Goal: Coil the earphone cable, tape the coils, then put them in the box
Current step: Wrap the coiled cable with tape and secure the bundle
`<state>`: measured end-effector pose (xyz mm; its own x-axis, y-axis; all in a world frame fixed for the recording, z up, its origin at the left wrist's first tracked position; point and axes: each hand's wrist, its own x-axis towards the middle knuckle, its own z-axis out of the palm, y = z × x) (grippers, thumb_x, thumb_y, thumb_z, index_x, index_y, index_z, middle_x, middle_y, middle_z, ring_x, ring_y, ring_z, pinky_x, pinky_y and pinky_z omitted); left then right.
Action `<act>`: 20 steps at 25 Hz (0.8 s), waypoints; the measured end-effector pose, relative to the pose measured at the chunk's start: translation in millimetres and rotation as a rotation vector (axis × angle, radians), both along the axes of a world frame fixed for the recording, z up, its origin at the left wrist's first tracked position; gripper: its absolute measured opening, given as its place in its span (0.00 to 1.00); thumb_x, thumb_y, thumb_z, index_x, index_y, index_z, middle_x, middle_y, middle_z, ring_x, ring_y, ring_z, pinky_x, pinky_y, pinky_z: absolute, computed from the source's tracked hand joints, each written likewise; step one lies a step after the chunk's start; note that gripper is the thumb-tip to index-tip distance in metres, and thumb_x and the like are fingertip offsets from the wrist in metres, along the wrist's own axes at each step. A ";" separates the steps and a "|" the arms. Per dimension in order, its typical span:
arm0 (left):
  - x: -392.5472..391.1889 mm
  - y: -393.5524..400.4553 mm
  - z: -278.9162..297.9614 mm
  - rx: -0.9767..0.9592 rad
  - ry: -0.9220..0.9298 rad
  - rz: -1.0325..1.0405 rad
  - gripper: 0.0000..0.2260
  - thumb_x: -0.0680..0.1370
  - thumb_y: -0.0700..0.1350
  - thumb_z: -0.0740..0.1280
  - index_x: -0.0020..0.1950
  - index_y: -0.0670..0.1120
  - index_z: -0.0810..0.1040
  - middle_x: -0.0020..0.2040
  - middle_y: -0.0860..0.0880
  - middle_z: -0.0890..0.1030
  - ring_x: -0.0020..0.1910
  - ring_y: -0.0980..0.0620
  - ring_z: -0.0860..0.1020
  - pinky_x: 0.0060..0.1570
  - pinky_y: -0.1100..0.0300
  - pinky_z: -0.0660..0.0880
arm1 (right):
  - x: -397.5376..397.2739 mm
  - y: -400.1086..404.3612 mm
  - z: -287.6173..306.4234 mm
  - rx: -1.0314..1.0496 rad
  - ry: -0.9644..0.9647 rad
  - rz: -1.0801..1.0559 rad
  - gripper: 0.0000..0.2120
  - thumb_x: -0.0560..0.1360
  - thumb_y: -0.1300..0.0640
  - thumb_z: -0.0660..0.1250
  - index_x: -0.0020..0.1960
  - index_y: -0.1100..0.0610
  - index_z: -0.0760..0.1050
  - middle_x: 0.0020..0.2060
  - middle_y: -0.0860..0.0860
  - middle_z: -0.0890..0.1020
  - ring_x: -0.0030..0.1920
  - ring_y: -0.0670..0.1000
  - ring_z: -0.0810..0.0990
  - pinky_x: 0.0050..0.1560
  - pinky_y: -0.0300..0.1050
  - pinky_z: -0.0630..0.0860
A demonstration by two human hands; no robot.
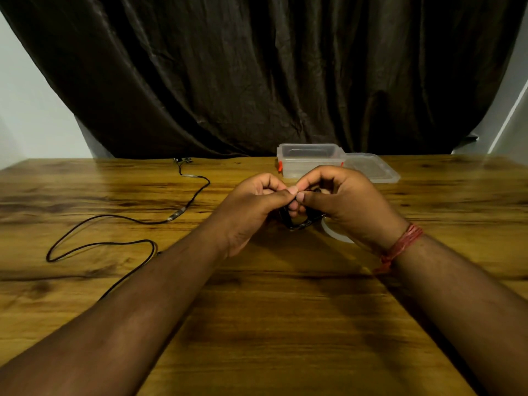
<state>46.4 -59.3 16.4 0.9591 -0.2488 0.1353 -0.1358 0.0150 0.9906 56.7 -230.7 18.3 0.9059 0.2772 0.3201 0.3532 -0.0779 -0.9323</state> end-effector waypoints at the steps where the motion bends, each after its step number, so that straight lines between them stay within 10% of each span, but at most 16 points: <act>1: 0.2 -0.1 -0.1 -0.015 0.004 0.004 0.02 0.78 0.39 0.66 0.48 0.41 0.75 0.40 0.45 0.83 0.40 0.51 0.81 0.42 0.61 0.78 | -0.8 0.7 0.0 0.022 0.015 0.012 0.06 0.75 0.71 0.66 0.51 0.69 0.77 0.42 0.65 0.83 0.41 0.55 0.84 0.46 0.44 0.82; 9: 4.4 -2.5 -2.9 -0.142 0.022 0.068 0.05 0.78 0.37 0.66 0.44 0.43 0.73 0.38 0.45 0.82 0.42 0.48 0.81 0.49 0.53 0.78 | -3.3 -0.1 4.6 0.340 0.248 0.054 0.06 0.79 0.65 0.60 0.52 0.66 0.75 0.40 0.61 0.81 0.39 0.55 0.83 0.40 0.44 0.82; 17: 1.9 -5.2 -2.6 -0.084 -0.049 0.114 0.05 0.78 0.36 0.66 0.44 0.43 0.73 0.37 0.45 0.83 0.39 0.51 0.82 0.54 0.48 0.77 | -2.5 1.8 1.9 -0.019 -0.059 -0.048 0.11 0.72 0.70 0.70 0.52 0.62 0.75 0.44 0.55 0.80 0.38 0.50 0.84 0.46 0.45 0.82; 20: 1.0 -4.9 -2.5 -0.073 -0.058 0.104 0.05 0.78 0.36 0.66 0.44 0.44 0.73 0.37 0.45 0.82 0.38 0.51 0.82 0.54 0.49 0.77 | -0.9 1.4 0.1 -0.132 -0.159 -0.103 0.08 0.72 0.66 0.72 0.49 0.57 0.78 0.46 0.60 0.82 0.45 0.65 0.83 0.49 0.65 0.80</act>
